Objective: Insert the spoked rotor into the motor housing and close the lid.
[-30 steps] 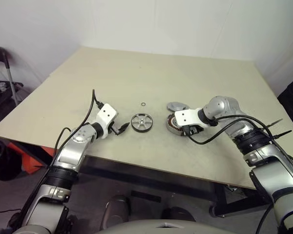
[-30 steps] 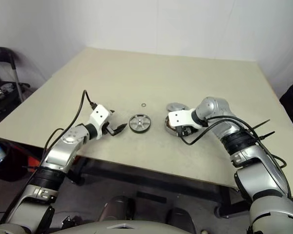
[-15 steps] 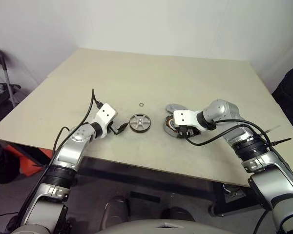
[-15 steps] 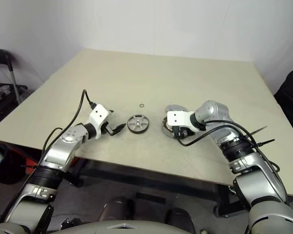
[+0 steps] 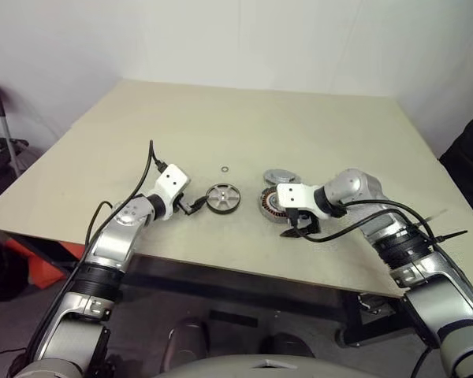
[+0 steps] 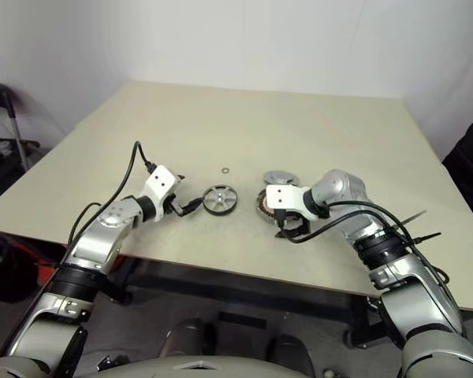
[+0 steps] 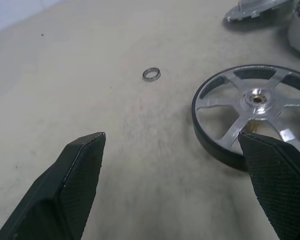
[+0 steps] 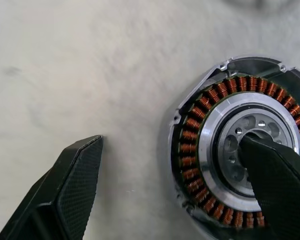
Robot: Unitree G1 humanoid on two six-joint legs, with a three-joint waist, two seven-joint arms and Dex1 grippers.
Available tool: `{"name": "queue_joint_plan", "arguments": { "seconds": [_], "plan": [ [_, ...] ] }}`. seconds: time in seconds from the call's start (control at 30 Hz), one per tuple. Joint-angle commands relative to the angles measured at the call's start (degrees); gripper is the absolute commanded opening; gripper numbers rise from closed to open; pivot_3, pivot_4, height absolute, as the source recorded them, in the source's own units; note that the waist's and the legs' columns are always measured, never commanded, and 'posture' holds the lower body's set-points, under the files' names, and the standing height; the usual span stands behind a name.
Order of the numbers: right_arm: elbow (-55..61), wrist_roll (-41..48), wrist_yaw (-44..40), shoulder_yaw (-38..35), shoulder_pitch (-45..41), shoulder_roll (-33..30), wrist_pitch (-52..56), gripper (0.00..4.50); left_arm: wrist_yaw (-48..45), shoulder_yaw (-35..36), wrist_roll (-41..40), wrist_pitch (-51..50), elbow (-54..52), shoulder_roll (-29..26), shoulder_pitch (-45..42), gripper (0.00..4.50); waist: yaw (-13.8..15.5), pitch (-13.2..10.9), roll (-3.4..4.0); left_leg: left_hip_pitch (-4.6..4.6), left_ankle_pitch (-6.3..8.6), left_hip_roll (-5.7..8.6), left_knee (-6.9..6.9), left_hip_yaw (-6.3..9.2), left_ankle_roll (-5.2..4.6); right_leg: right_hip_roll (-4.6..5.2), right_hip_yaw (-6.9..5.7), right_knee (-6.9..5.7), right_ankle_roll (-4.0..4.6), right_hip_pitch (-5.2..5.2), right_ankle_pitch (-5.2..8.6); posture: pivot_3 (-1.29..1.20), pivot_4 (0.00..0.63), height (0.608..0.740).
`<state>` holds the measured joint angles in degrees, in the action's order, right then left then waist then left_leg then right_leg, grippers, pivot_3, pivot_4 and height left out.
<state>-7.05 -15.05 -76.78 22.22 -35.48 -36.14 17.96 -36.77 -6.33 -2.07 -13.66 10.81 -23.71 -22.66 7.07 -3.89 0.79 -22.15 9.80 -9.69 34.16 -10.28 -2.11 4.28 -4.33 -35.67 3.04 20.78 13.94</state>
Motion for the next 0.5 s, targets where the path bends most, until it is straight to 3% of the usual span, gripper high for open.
{"name": "queue_joint_plan", "arguments": {
  "seconds": [0.03, 0.3, 0.5],
  "plan": [
    [10.4, 5.6, 0.0, -4.2, -0.5, 0.3, 5.3, 4.44, -0.7, 1.5, -1.0, 0.4, 0.2, -0.9, -2.0, 4.50, -0.1, 0.0, 0.01, -0.11, 0.00, 0.00, -0.03, 0.00, 0.00, 0.00, 0.00, 0.00, 0.00, 0.11, 0.00, 0.00, 0.000, 0.740],
    [16.9, 10.5, 11.6, -10.2, 0.2, 4.2, 14.8, 4.44, -2.1, 2.1, -2.1, 0.6, 4.5, -0.6, -5.6, 4.50, 0.0, 0.0, 0.02, -0.25, -0.02, 0.01, 0.01, -0.02, 0.03, 0.00, 0.01, -0.05, 0.00, 0.27, -0.01, 0.00, 0.000, 0.740],
    [17.6, 13.0, 22.8, -14.3, 2.3, 9.7, 16.3, 4.44, -1.1, 2.7, -2.7, 2.0, 13.1, 2.8, -13.1, 4.50, 0.3, 0.0, 0.01, -0.20, -0.10, 0.01, -0.02, 0.00, 0.16, 0.00, 0.01, -0.08, -0.01, 0.23, -0.01, 0.00, 0.000, 0.740]
  ]
}}
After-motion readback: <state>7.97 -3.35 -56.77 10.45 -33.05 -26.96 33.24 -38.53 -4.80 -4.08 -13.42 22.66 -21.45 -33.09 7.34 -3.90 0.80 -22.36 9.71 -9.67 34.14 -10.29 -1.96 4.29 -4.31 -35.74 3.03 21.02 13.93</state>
